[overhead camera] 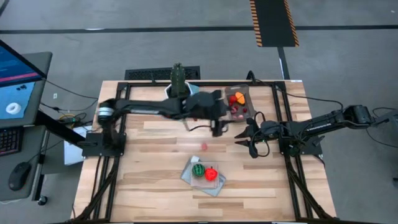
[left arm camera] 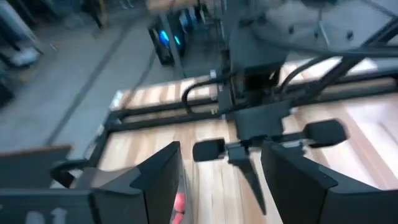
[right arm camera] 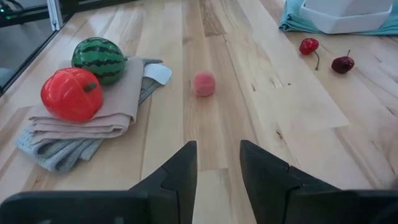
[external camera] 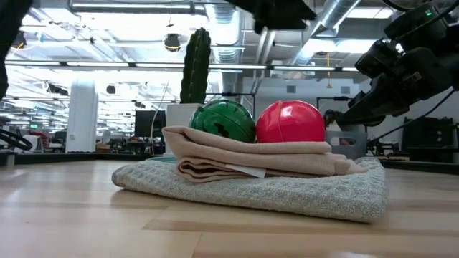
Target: Pick and placing Produce into tupperware
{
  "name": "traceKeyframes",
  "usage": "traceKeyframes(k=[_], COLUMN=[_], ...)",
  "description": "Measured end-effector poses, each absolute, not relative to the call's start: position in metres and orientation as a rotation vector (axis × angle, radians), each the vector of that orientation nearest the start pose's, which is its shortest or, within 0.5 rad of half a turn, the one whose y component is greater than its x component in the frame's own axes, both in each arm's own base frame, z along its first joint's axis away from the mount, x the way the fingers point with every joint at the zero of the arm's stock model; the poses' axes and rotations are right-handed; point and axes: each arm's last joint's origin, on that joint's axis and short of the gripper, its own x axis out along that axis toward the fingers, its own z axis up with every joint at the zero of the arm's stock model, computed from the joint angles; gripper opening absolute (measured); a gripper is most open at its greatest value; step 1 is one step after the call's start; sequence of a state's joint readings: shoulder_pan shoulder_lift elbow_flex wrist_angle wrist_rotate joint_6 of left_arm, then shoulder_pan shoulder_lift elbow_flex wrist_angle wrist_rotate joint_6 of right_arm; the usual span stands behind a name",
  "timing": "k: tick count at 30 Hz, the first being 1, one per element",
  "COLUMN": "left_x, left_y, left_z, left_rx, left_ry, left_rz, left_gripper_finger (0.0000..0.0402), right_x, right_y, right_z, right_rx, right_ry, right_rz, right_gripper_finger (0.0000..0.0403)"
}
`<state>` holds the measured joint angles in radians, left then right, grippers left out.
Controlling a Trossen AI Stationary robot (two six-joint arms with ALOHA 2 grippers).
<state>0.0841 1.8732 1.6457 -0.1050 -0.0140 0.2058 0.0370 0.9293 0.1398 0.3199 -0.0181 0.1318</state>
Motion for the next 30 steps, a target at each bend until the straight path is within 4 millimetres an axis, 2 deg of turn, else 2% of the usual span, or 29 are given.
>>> traceKeyframes(k=[4,11,15,17,21,26,28,30], left_x=[0.394,0.318,0.284,0.271,0.252,0.242,0.240,0.239], left_y=[0.021,0.004,0.004,0.004,0.008,0.011,0.011,0.011], left_z=[0.322,0.296,0.275,0.268,0.254,0.243,0.241,0.238], left_rx=[0.180,0.158,0.131,0.129,0.129,0.124,0.123,0.121], left_ry=[0.273,0.198,0.191,0.174,0.191,0.187,0.181,0.175], left_rz=[0.118,0.135,0.167,0.183,0.236,0.239,0.231,0.225], left_gripper_finger=[0.0213,0.0213,0.0213,0.0213,0.0213,0.0213,0.0213,0.0213], right_x=[0.163,0.163,0.156,0.155,0.152,0.153,0.158,0.167], right_y=[0.007,0.007,0.014,0.016,0.018,0.016,0.013,0.010], right_z=[0.140,0.140,0.133,0.131,0.127,0.126,0.133,0.150], right_rx=[0.125,0.124,-0.035,-0.099,-0.141,-0.204,-0.231,-0.257], right_ry=[0.472,0.472,0.544,0.546,0.585,0.581,0.489,0.306], right_rz=[0.023,0.027,0.356,0.438,0.455,0.439,0.392,0.335], right_gripper_finger=[0.0141,0.0145,0.0146,0.0144,0.0141,0.0143,0.0144,0.0145])
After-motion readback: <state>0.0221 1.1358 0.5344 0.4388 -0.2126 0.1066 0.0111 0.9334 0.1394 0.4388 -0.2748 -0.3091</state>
